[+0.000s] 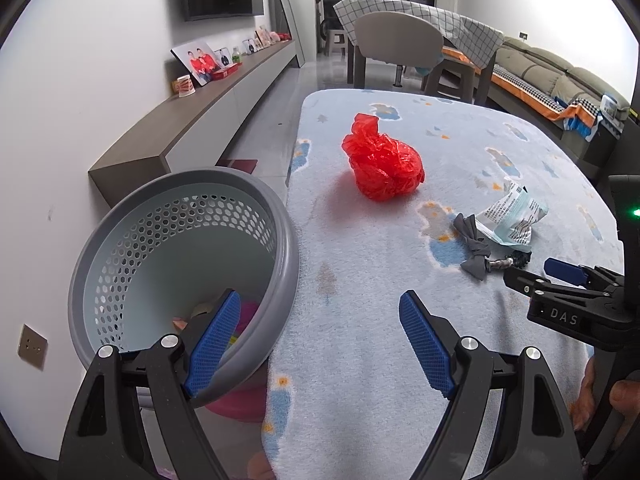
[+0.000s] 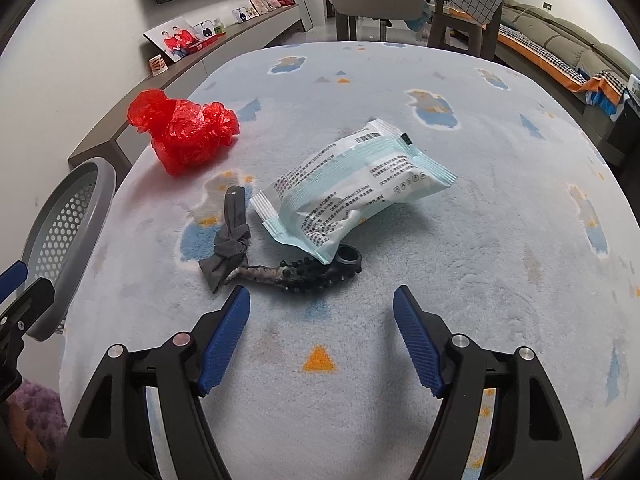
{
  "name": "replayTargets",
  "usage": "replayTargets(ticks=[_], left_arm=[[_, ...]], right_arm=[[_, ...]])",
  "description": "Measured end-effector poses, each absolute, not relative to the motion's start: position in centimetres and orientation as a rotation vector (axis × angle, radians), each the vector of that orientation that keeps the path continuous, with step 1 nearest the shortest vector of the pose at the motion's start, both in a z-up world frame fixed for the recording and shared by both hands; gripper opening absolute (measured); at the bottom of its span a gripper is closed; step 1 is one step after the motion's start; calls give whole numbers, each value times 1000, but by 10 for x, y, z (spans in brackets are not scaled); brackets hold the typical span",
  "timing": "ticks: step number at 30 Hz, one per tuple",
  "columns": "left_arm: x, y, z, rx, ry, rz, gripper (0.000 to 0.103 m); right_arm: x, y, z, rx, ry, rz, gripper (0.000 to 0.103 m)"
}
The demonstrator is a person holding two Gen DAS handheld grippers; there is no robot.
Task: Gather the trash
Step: 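Reach the right tool to the dark spiky toy and close on it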
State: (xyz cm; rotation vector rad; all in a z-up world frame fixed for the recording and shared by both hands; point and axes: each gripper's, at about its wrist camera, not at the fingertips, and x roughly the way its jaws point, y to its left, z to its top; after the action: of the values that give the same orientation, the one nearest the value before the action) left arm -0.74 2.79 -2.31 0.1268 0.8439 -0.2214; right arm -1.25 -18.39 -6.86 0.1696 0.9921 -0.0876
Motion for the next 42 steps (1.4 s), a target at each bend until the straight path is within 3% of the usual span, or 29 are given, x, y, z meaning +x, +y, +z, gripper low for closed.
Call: replayTargets(ticks=[27,42], left_arm=[[-7,28,-21,127,848,-227,80],[-6,23,-25,131,855,-235,80]], right_arm=[[9,-167,-76,115,1018,-112,74],[-13,-182,-71,158,1005,-84,70]])
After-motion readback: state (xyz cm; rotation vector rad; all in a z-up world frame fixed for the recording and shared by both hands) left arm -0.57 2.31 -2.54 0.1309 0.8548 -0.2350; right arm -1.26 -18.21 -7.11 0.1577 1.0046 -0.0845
